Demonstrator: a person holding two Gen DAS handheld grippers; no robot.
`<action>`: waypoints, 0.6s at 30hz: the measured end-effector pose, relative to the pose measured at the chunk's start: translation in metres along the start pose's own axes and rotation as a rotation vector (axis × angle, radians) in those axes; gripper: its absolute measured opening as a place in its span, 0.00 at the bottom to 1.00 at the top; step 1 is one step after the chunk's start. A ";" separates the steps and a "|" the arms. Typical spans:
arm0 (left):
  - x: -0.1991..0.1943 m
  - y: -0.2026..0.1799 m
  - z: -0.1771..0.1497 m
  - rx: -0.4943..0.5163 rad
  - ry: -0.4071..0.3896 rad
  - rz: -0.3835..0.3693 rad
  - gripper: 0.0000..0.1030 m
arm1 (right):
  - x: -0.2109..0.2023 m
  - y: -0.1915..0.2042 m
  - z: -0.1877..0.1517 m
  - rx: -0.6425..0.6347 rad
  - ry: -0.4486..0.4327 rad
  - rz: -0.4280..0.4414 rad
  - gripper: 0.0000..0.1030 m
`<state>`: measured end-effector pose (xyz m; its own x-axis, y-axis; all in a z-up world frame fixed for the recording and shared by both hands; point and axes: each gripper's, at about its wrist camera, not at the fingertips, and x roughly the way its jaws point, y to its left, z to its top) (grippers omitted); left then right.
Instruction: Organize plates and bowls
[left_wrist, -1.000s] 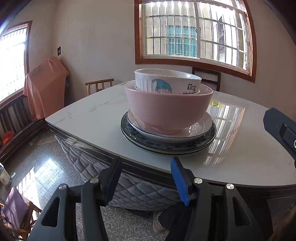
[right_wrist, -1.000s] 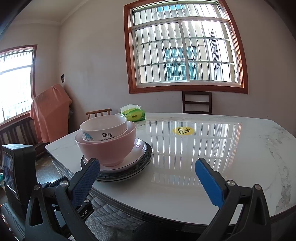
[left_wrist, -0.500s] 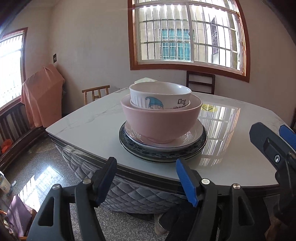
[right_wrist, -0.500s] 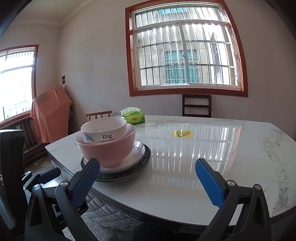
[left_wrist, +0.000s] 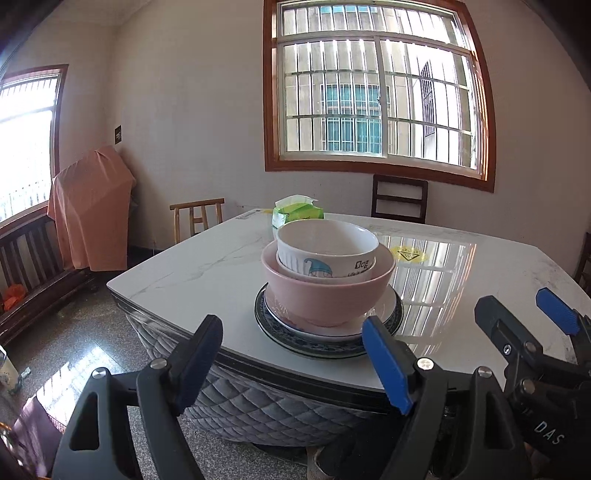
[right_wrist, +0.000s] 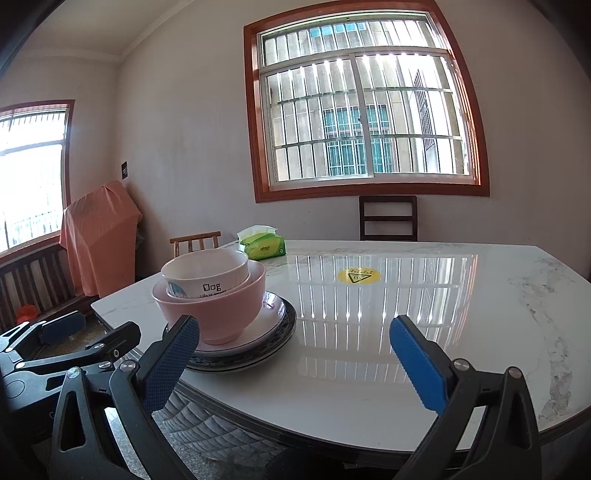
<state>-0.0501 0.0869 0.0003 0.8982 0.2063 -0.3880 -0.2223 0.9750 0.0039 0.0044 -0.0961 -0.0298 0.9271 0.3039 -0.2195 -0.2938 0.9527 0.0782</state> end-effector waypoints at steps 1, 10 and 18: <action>-0.002 0.001 0.002 -0.004 -0.003 -0.007 0.78 | -0.001 -0.001 0.001 0.003 -0.005 0.000 0.99; -0.008 -0.001 0.007 0.007 -0.011 -0.024 0.78 | -0.010 -0.003 0.007 0.009 -0.038 -0.007 0.99; -0.006 -0.001 0.007 0.005 0.001 -0.032 0.78 | -0.009 -0.004 0.009 0.012 -0.037 -0.006 0.99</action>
<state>-0.0524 0.0858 0.0090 0.9044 0.1753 -0.3891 -0.1920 0.9814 -0.0041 -0.0012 -0.1024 -0.0196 0.9369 0.2976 -0.1835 -0.2857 0.9542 0.0885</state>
